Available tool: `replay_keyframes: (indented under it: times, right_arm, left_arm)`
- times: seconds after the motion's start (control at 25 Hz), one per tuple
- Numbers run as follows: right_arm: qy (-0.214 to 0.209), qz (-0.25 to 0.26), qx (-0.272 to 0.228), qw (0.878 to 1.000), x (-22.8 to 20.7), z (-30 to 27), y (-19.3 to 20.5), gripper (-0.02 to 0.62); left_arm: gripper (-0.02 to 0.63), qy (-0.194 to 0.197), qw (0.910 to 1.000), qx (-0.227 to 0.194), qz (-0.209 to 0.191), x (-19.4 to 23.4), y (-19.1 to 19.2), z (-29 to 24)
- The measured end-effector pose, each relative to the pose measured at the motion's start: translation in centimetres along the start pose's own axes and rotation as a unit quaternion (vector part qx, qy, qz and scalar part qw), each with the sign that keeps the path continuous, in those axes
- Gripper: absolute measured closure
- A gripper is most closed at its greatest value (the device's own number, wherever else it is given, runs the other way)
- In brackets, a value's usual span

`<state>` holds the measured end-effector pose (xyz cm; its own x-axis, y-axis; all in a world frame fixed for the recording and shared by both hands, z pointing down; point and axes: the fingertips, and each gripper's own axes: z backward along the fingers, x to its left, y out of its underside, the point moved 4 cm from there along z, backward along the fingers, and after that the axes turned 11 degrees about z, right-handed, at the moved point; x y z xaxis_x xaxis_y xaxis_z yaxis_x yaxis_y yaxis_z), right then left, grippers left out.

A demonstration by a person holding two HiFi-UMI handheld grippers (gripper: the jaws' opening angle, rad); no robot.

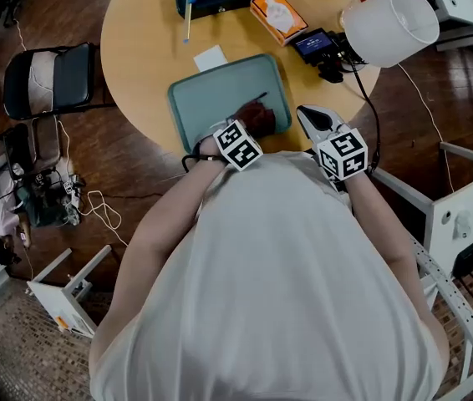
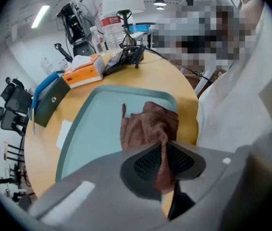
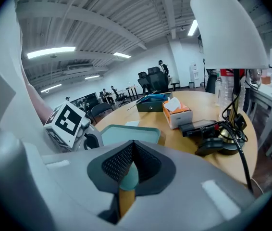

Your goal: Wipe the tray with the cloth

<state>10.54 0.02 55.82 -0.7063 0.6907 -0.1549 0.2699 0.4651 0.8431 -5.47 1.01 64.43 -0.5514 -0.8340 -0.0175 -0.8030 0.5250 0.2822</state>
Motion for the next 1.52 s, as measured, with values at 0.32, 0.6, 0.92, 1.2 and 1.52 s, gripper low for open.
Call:
replay_keyframes:
  times: [0.32,0.6,0.92,1.2,1.52]
  right_arm:
    - [-0.013,0.011,0.003,1.000,1.3,-0.8,-0.2,0.594]
    - [-0.016,0.016,0.005,1.000,1.9,-0.9,-0.2,0.593]
    - [-0.010,0.015,0.004,1.000,1.8,-0.4,-0.2,0.592]
    - [-0.005,0.010,0.005,1.000,1.5,0.0,0.1,0.593]
    - [0.000,0.003,0.003,1.000,1.0,0.3,0.3,0.592]
  left_arm:
    - [0.245,-0.046,0.9978,0.024,0.041,3.5,8.2,2.2]
    - [0.245,-0.064,0.9956,0.038,0.057,5.2,12.1,3.1]
    - [0.245,-0.091,0.9926,0.038,0.070,7.2,12.6,3.2]
    - [0.245,-0.146,0.9858,0.036,0.076,11.7,12.0,3.9]
    - [0.245,-0.118,0.9921,0.016,0.040,9.3,8.3,2.9]
